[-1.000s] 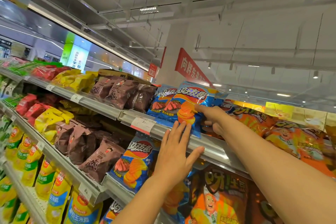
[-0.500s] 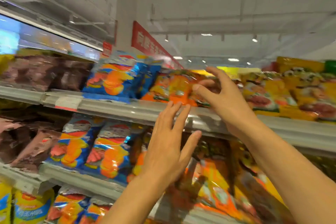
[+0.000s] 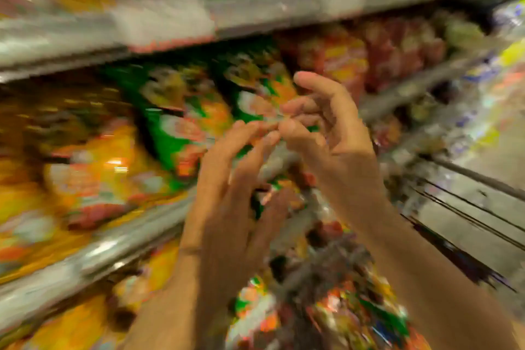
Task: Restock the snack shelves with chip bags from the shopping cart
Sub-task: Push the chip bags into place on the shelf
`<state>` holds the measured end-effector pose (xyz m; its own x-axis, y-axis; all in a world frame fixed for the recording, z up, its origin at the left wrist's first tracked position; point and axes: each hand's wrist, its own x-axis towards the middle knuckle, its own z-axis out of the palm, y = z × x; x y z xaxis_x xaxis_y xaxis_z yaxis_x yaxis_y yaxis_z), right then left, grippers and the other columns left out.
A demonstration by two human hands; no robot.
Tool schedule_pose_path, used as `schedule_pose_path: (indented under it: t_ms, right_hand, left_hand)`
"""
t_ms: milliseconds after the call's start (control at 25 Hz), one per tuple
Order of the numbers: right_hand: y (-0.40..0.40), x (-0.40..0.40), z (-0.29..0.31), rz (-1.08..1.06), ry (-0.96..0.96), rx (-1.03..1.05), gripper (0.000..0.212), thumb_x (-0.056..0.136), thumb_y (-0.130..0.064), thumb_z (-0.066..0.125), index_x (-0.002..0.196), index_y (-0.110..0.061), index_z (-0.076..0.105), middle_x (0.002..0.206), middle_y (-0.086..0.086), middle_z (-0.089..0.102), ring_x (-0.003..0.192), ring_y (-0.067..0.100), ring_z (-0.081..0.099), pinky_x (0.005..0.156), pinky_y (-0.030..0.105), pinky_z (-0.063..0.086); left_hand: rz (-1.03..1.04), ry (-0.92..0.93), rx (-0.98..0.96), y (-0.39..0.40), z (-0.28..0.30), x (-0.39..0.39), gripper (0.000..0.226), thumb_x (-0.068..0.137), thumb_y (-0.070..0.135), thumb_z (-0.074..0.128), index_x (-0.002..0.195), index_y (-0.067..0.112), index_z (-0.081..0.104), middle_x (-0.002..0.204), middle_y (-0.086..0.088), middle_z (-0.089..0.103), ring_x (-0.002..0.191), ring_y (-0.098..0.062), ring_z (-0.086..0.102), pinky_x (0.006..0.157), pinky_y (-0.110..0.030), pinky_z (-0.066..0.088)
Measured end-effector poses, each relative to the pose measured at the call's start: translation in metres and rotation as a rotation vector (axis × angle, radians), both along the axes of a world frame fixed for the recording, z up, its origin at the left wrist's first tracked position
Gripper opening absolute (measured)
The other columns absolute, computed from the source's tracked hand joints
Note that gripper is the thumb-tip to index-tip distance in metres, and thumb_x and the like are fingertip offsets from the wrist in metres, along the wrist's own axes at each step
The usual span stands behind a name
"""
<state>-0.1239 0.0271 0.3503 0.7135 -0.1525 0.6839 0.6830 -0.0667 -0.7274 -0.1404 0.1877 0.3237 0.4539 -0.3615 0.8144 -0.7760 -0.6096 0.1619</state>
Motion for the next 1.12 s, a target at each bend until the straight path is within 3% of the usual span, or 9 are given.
schedule_pose_path:
  t_ms: [120,320,440,680,800,880,960,1040,1120]
  right_hand:
    - [-0.126,-0.001,-0.092,-0.207,0.254,0.006,0.036,0.094,-0.026,0.066,0.128,-0.032,0.054,0.105,-0.006,0.067,0.096,0.012,0.065,0.086,0.031,0.054]
    - [-0.274,-0.012,-0.224,-0.403,0.717,0.206,0.028,0.098,-0.026,0.064,0.125,-0.029,0.058,0.093,-0.003,0.067,0.088,0.017,0.064,0.077,0.035,0.050]
    - [-0.313,-0.010,-0.284,-0.425,0.937,0.217,0.030,0.098,-0.026,0.063,0.127,-0.027,0.056,0.089,-0.002,0.066,0.084,0.018,0.064,0.074,0.032,0.052]
    - [-0.326,-0.010,-0.374,-0.307,1.358,0.392,0.025,0.099,-0.014,0.060,0.124,-0.014,0.052,0.084,0.006,0.059,0.074,0.022,0.058,0.066,0.032,0.046]
    - [-0.312,-0.011,-0.406,-0.242,1.512,0.521,0.020,0.097,-0.011,0.063,0.115,-0.014,0.053,0.093,0.009,0.061,0.070,0.015,0.063,0.058,0.023,0.049]
    - [-0.296,-0.008,-0.424,-0.244,1.619,0.544,0.035,0.095,-0.016,0.067,0.125,-0.016,0.049,0.104,0.008,0.063,0.077,0.014,0.063,0.057,0.022,0.046]
    - [-0.276,-0.006,-0.448,-0.284,1.747,0.536,0.051,0.094,-0.022,0.069,0.137,-0.015,0.042,0.116,0.010,0.063,0.089,0.022,0.063,0.063,0.026,0.048]
    - [-0.253,-0.005,-0.473,-0.320,1.887,0.629,0.042,0.095,-0.021,0.068,0.131,-0.011,0.048,0.104,0.009,0.065,0.083,0.023,0.061,0.065,0.030,0.049]
    - [-0.228,-0.003,-0.505,-0.305,1.995,0.811,0.016,0.096,-0.012,0.062,0.109,-0.009,0.055,0.079,0.005,0.061,0.065,0.018,0.054,0.057,0.028,0.047]
  left_hand:
    - [-0.066,0.254,-0.021,-0.105,-0.064,0.033,0.047,0.096,0.028,0.055,0.139,0.009,0.051,0.147,-0.019,0.045,0.142,-0.013,0.036,0.119,-0.021,0.025]
    - [-0.116,0.626,0.115,-0.223,-0.163,0.079,0.047,0.098,0.039,0.051,0.140,0.018,0.054,0.149,-0.005,0.041,0.142,-0.022,0.038,0.115,-0.043,0.037]
    - [-0.082,0.792,0.184,-0.257,-0.207,0.094,0.054,0.094,0.046,0.049,0.137,0.014,0.058,0.145,-0.004,0.046,0.140,-0.020,0.041,0.116,-0.040,0.035]
    - [0.012,1.016,0.399,-0.265,-0.272,0.118,0.040,0.097,0.031,0.063,0.134,0.015,0.061,0.136,-0.009,0.056,0.132,-0.029,0.050,0.109,-0.048,0.042]
    - [0.056,1.115,0.466,-0.257,-0.300,0.134,0.048,0.094,0.044,0.055,0.135,0.019,0.059,0.136,-0.003,0.054,0.127,-0.022,0.050,0.106,-0.045,0.044]
    - [0.060,1.202,0.548,-0.251,-0.325,0.144,0.048,0.098,0.050,0.053,0.139,0.026,0.053,0.138,0.010,0.046,0.123,-0.009,0.044,0.101,-0.033,0.040]
    - [0.059,1.309,0.615,-0.246,-0.356,0.156,0.047,0.099,0.047,0.054,0.142,0.028,0.049,0.137,0.012,0.043,0.123,-0.010,0.045,0.097,-0.030,0.040]
    - [0.067,1.408,0.682,-0.242,-0.395,0.169,0.050,0.100,0.045,0.054,0.145,0.025,0.048,0.141,0.005,0.046,0.129,-0.017,0.047,0.102,-0.035,0.044]
    - [0.088,1.497,0.796,-0.237,-0.442,0.181,0.052,0.100,0.043,0.054,0.146,0.020,0.047,0.142,-0.003,0.049,0.128,-0.023,0.049,0.104,-0.039,0.045]
